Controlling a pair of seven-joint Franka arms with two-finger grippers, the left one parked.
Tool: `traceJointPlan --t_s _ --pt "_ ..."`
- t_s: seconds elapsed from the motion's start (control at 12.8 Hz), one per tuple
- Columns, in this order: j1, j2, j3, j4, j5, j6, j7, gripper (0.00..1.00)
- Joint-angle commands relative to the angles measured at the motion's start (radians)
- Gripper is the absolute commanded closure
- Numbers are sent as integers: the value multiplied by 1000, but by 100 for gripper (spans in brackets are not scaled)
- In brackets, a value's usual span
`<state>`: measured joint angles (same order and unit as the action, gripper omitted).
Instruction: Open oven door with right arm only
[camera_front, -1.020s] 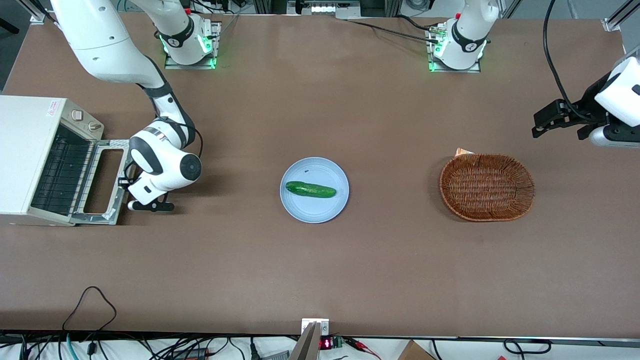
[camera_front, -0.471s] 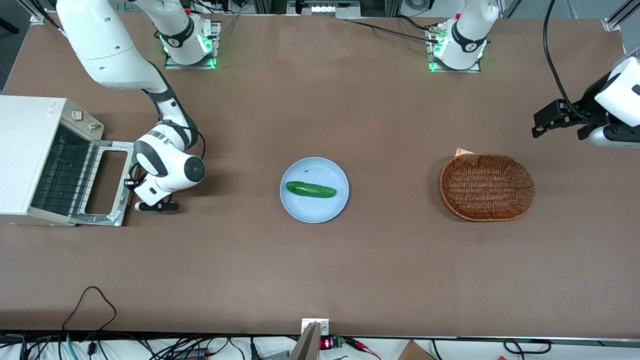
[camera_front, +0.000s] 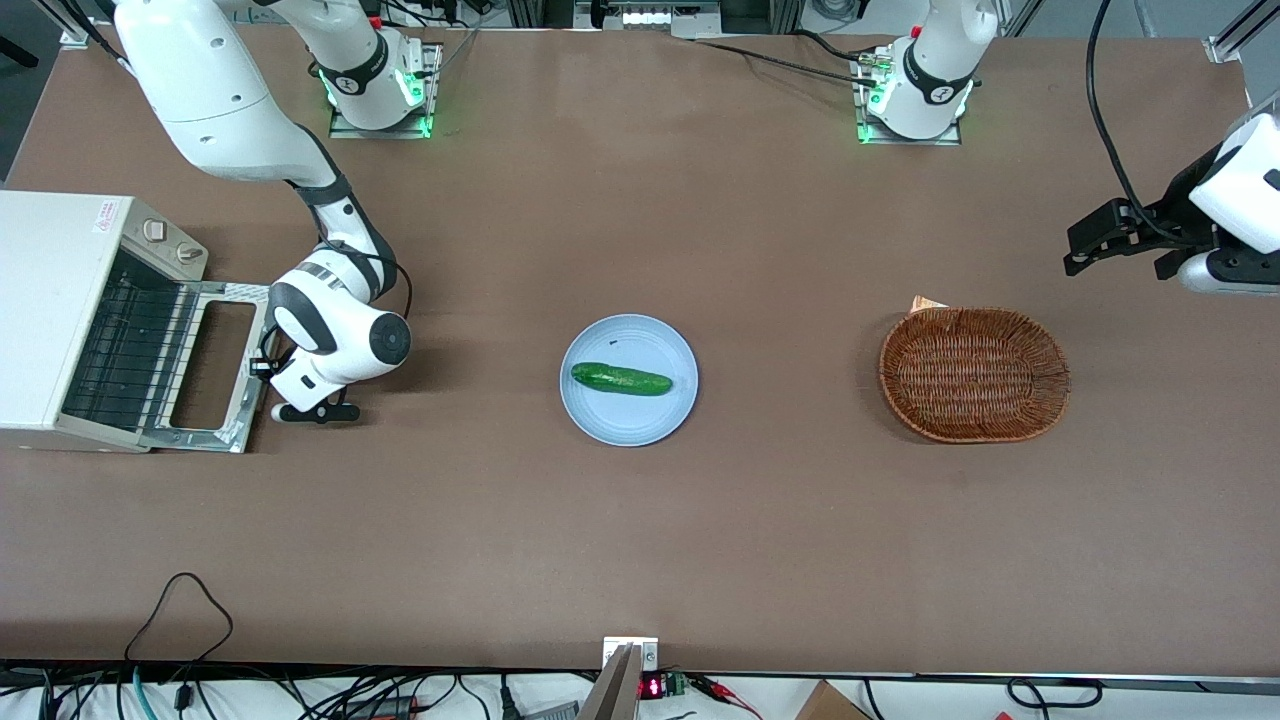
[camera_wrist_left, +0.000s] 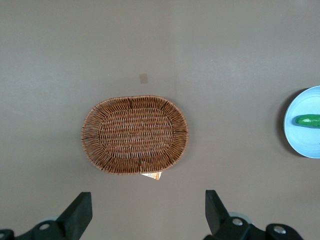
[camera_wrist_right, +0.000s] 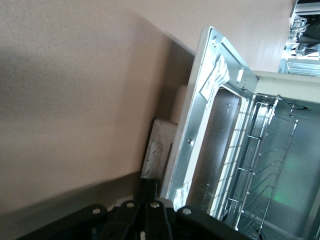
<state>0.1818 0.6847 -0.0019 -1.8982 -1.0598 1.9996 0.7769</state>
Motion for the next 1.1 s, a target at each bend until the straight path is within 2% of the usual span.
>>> traceJointPlan --t_s 0.0,0.31,0.47,0.78,0.94,1.02 --pt "-2 -24 11 4 55 -16 -30 100" --pt "1 -79 19 44 217 -31 -146 100" --pt "-8 -152 17 45 360 -30 -247 100" --pt "-97 -310 14 86 712 -57 -494 100" --pt "-128 -364 13 96 841 -81 -554 97" --pt "-136 -382 11 106 895 -91 -556 88"
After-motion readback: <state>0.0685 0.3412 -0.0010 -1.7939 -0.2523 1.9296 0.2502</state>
